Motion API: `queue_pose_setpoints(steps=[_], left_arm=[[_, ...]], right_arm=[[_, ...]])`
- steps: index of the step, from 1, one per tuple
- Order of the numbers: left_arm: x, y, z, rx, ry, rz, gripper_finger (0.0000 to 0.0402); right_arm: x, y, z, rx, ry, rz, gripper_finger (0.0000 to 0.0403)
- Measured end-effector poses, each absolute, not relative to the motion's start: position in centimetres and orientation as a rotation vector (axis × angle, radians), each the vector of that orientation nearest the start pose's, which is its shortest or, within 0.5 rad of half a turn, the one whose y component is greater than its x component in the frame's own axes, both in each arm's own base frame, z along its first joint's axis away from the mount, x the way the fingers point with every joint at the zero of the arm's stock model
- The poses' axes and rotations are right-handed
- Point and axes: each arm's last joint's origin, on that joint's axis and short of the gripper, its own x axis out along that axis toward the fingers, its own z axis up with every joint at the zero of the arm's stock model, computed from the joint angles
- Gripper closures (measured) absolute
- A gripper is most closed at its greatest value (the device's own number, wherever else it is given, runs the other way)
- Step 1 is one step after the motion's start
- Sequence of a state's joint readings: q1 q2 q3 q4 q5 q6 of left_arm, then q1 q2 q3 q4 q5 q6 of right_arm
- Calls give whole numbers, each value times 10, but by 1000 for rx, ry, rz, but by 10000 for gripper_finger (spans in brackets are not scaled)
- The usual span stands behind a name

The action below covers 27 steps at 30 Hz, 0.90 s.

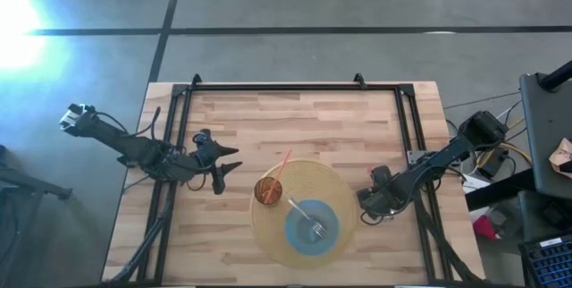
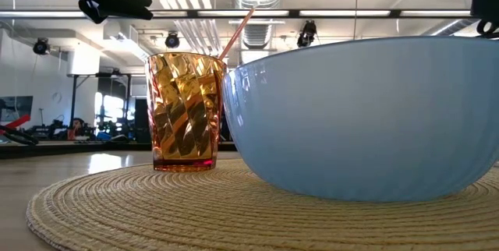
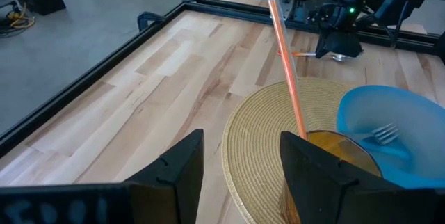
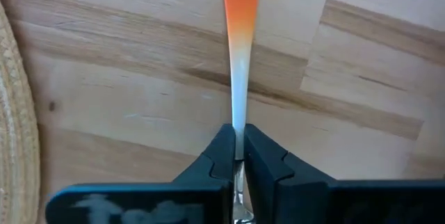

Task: Pick & Place Utensil
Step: Put the orange spoon into the blue bowl

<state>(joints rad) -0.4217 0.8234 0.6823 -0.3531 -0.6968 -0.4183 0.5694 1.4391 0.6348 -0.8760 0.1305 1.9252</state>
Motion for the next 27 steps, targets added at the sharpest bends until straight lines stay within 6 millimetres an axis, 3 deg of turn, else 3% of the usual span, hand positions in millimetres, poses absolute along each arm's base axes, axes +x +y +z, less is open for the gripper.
queue_pose_setpoints(steps=[10,27], left_arm=[[163,-53,279,-168,351,354,221],[164,-53,280,-236,337,366,221]], right_arm=[[158,96,139,841,1244,-1075,389],[175,100,166,651,1096,-859,390]])
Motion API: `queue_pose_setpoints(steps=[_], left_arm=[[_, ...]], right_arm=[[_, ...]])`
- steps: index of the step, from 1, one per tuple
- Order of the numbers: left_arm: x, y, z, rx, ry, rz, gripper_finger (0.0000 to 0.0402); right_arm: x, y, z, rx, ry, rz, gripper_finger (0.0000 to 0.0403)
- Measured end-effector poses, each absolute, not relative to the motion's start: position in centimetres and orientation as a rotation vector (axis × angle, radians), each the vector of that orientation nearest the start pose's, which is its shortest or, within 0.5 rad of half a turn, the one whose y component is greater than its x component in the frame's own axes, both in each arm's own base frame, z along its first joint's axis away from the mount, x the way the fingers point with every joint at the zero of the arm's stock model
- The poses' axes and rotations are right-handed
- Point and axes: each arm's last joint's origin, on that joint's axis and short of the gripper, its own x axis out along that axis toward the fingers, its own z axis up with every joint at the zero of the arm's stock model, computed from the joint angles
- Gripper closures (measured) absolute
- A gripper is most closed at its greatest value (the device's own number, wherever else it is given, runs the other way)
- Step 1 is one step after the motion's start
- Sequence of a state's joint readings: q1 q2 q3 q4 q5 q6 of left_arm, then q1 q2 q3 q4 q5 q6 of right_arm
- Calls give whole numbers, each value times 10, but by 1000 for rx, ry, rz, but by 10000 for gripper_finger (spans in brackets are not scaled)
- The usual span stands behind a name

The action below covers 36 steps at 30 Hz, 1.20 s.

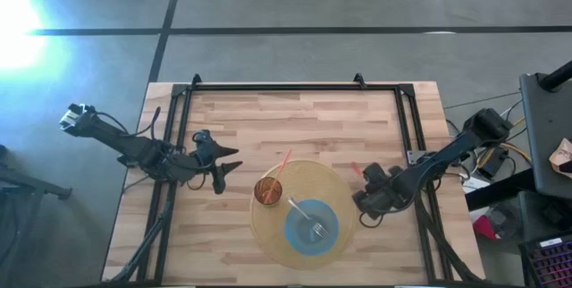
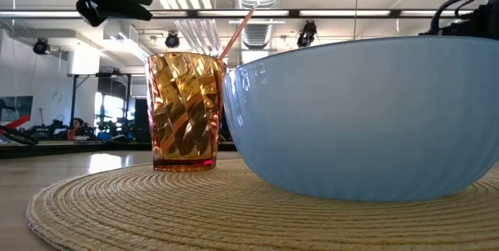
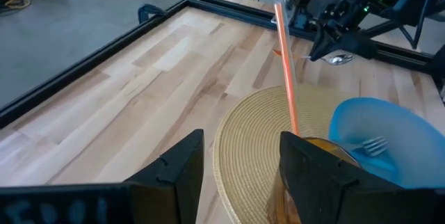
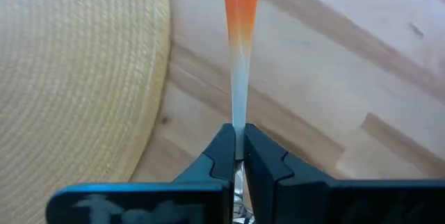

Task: Pick & Place Utensil
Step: Put the orange spoon into the blue bowl

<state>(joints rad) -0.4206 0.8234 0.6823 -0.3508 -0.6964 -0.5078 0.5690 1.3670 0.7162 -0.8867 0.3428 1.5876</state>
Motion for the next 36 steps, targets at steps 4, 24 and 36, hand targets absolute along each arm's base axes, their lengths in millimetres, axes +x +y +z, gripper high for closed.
queue_pose_setpoints(steps=[4,24,36], left_arm=[[164,-53,280,-244,335,368,221],[164,-53,280,-286,327,375,221],[164,-53,280,-286,327,374,221]], right_arm=[[173,98,173,614,1072,-812,390],[154,81,227,561,826,-586,390],[186,99,256,493,531,-330,390]])
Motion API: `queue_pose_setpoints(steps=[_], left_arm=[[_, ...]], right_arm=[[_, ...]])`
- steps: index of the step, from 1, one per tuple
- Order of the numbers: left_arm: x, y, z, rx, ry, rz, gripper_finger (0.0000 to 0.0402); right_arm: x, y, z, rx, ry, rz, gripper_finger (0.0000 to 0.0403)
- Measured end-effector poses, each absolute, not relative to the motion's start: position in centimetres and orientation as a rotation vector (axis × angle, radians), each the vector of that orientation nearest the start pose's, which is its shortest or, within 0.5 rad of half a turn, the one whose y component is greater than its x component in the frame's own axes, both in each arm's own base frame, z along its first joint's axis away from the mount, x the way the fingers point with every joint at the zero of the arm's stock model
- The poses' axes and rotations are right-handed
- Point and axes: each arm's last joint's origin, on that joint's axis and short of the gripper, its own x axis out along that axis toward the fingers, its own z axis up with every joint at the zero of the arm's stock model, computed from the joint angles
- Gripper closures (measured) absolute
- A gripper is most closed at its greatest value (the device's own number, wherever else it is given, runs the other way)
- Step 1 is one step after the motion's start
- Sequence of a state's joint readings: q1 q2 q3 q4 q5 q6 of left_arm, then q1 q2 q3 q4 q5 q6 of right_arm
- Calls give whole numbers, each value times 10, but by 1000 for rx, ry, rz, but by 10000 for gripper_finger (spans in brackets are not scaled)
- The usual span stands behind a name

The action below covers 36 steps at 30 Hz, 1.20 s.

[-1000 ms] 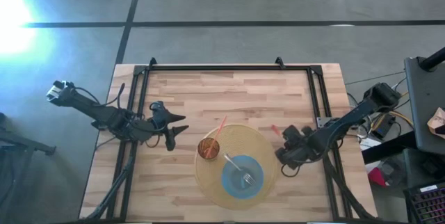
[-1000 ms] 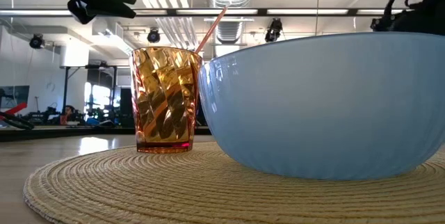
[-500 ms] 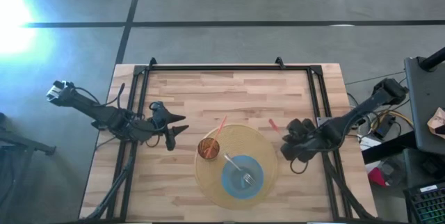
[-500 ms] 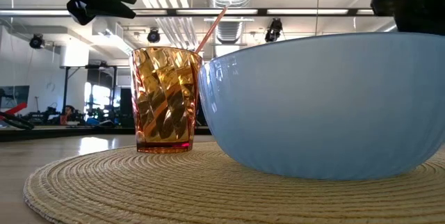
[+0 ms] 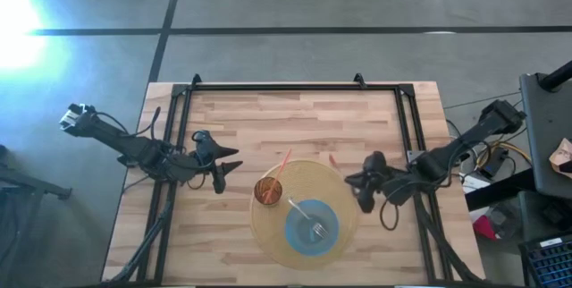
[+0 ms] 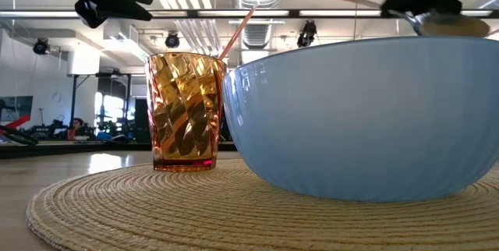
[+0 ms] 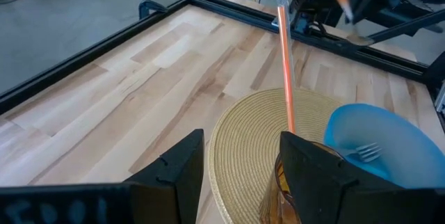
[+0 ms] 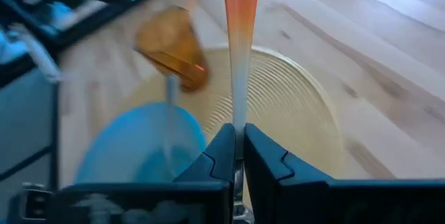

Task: Pick & Place Utensil
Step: Put the orange spoon into the blue bowl

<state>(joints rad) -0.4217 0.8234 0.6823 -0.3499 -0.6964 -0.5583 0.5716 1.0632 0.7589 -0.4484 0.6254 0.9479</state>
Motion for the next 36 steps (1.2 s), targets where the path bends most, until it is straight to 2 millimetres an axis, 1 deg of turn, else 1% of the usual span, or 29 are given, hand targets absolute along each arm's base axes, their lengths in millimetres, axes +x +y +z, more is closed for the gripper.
queue_pose_setpoints(steps=[5,13,18,24,28,36], left_arm=[[163,-53,279,-279,332,374,221],[163,-53,279,-275,333,374,221],[163,-53,279,-271,333,374,221],[163,-53,279,-258,334,370,221],[163,-53,280,-257,334,370,221],[163,-53,280,-246,336,368,221]], right_arm=[[202,113,254,449,469,-252,390],[223,138,242,398,408,-165,390],[238,150,231,329,370,-125,390],[255,164,212,234,344,-78,390],[262,170,202,225,342,-32,390],[268,175,184,210,383,-27,390]])
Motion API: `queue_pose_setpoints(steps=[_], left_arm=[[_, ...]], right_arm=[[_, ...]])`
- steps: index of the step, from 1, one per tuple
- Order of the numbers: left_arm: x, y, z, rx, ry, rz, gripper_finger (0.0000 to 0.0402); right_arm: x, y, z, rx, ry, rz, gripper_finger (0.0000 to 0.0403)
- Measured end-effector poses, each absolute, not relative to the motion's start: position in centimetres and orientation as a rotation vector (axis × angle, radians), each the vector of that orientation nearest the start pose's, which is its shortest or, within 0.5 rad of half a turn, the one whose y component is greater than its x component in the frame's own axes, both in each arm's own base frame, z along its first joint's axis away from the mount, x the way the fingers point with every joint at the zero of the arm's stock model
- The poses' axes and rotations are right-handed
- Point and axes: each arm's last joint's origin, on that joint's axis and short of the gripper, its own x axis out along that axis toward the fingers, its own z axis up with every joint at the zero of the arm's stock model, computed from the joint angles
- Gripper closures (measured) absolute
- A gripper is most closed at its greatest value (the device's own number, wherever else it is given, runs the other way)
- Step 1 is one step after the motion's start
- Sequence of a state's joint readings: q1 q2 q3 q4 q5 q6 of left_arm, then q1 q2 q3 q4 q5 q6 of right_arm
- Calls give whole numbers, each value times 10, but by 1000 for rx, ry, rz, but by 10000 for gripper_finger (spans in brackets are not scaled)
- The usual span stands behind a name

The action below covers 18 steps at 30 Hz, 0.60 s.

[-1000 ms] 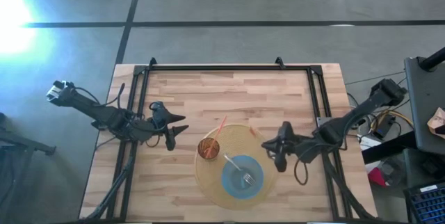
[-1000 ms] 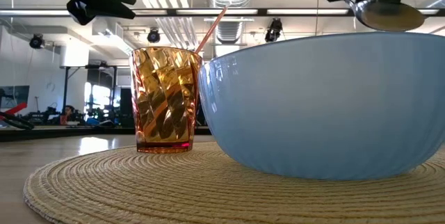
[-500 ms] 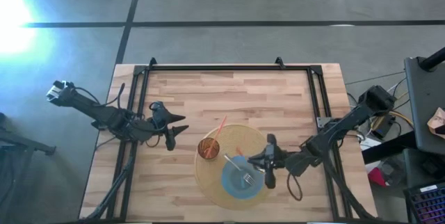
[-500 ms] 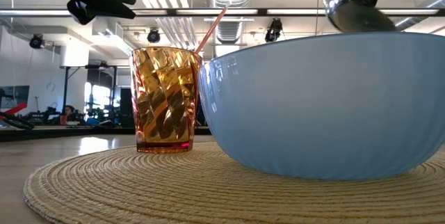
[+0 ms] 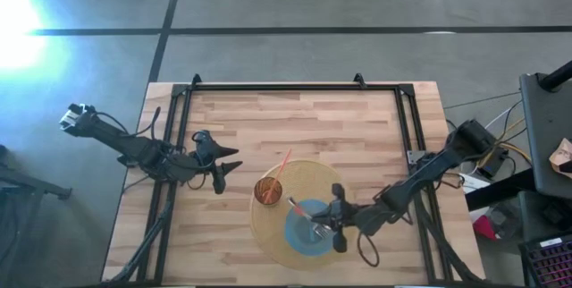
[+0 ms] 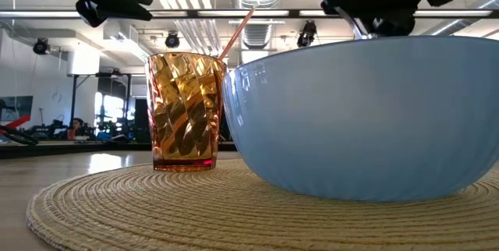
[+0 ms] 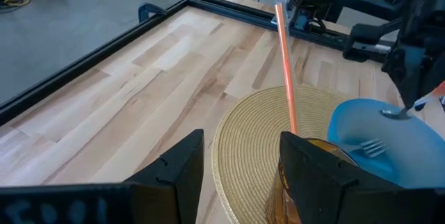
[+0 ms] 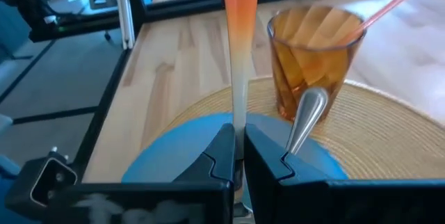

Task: Pick & Place Utensil
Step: Put the orange spoon into the blue bowl

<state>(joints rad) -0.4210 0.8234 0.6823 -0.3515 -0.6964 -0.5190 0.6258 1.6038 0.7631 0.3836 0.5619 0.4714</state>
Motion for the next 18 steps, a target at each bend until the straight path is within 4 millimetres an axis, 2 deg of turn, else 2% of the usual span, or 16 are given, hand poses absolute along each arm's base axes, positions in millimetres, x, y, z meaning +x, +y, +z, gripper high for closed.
queue_pose_setpoints(steps=[10,18], left_arm=[[164,-53,280,-255,332,371,221],[164,-53,280,-262,330,372,221]], right_arm=[[279,170,158,218,489,19,390],[287,166,146,193,509,51,390]])
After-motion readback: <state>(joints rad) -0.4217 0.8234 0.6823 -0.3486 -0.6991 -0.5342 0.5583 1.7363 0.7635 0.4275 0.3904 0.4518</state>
